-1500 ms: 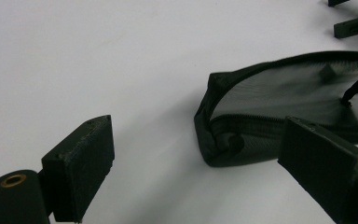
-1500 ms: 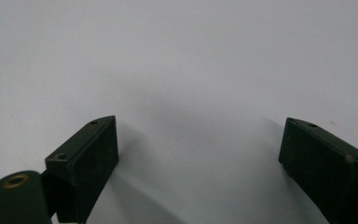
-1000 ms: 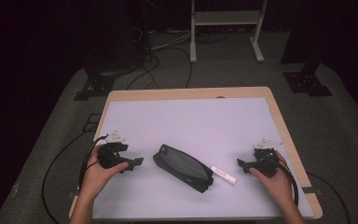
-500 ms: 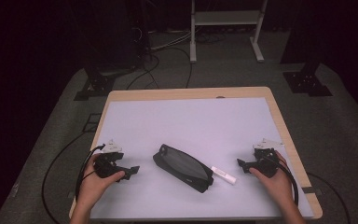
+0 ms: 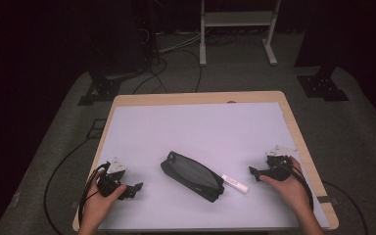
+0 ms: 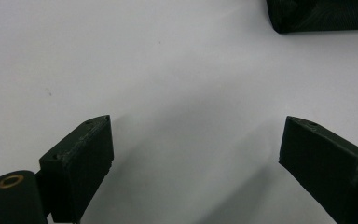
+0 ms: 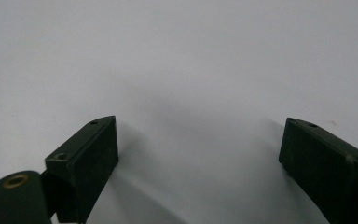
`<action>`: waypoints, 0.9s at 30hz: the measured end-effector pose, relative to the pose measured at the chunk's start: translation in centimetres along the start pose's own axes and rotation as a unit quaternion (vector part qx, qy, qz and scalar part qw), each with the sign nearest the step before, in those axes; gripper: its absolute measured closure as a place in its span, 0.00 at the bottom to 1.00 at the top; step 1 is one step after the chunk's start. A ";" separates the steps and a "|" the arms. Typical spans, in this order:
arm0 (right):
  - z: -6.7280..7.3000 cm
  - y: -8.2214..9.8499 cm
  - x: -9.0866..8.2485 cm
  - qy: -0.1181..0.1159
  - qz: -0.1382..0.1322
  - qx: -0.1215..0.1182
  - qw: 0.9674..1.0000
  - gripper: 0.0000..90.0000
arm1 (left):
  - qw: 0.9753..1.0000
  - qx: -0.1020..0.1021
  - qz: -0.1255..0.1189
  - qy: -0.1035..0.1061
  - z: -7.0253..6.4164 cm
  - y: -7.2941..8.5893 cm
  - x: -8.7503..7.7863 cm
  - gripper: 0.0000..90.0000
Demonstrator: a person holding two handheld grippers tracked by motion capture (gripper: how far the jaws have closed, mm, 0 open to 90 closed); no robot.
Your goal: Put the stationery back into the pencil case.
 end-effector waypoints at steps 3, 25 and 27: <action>0.0 0.0 0.0 0.001 0.001 -0.001 1.000 0.12 | 1.000 -0.004 -0.003 -0.002 0.1 0.4 -0.1 0.09; 0.0 -0.2 -1.3 -0.015 0.024 -0.003 1.000 0.40 | 1.000 -0.009 -0.013 -0.024 0.5 1.3 0.5 0.00; 0.3 -0.3 -1.4 -0.020 0.029 -0.009 0.999 0.42 | 1.000 -0.010 -0.013 -0.023 0.5 1.3 0.5 0.00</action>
Point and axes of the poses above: each handheld gripper's, and its own axes: x roughly forward along the jaws, y roughly out of its underside, z roughly to its left, the point moved 3 cm from there along x, roughly forward along the jaws, and after that the axes turned 4 degrees about -z, right-handed, at the moved point
